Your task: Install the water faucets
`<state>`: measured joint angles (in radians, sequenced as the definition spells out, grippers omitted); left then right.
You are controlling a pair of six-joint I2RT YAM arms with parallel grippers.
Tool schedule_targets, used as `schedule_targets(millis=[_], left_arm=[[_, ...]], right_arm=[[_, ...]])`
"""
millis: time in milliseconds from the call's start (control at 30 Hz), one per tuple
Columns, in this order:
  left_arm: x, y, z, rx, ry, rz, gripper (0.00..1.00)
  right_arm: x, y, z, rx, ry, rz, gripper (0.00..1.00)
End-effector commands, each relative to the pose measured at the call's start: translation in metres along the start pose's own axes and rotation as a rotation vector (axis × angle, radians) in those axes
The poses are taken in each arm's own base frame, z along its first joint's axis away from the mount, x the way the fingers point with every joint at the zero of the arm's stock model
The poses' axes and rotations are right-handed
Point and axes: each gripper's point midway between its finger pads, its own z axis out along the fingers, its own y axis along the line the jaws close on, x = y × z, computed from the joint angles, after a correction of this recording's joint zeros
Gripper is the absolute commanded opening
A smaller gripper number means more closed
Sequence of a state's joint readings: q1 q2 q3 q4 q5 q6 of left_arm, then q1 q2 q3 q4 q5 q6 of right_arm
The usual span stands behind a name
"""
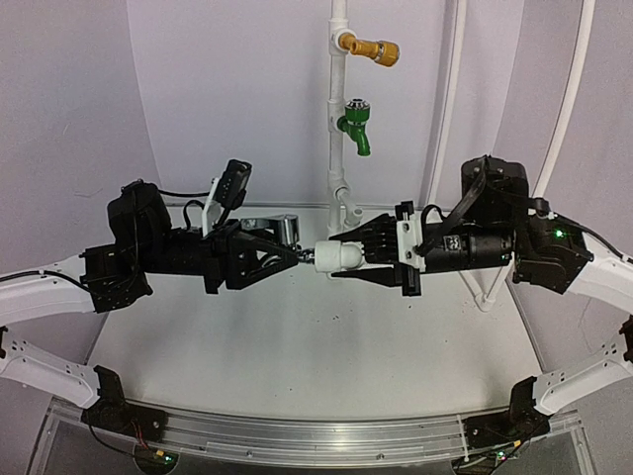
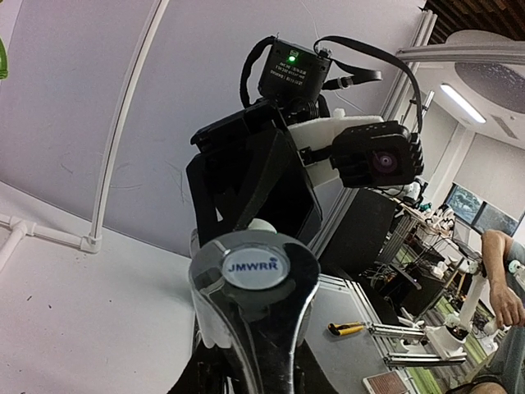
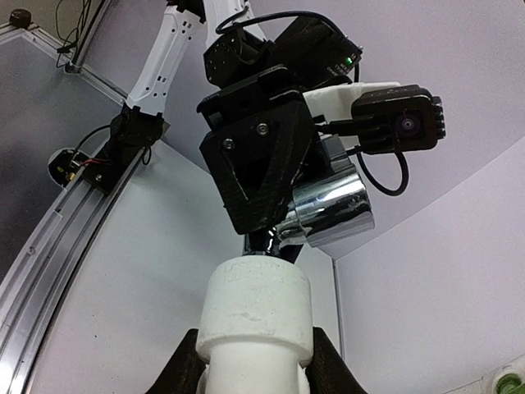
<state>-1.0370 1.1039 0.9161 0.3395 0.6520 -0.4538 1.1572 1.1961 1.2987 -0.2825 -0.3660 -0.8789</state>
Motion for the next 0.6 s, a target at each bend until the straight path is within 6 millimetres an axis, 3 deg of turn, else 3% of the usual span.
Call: schedule_targets(millis=[0, 167, 400, 567], left_arm=[[-0.020, -0.017, -0.005, 0.041, -0.042, 0.102, 0.00], [-0.024, -0.018, -0.014, 0.009, -0.093, 0.238, 0.00], [-0.027, -0.016, -0.025, -0.076, -0.076, 0.449, 0.00], [-0.024, -0.015, -0.030, -0.112, -0.040, 0.545, 0.00]], right_arm=[[-0.040, -0.030, -0.015, 0.074, -0.120, 0.132, 0.00], [-0.035, -0.030, -0.009, 0.048, -0.119, 0.407, 0.00], [-0.021, -0.033, 0.002, -0.112, -0.139, 0.972, 0.00], [-0.022, -0.026, 0.003, -0.231, -0.146, 1.131, 0.00]])
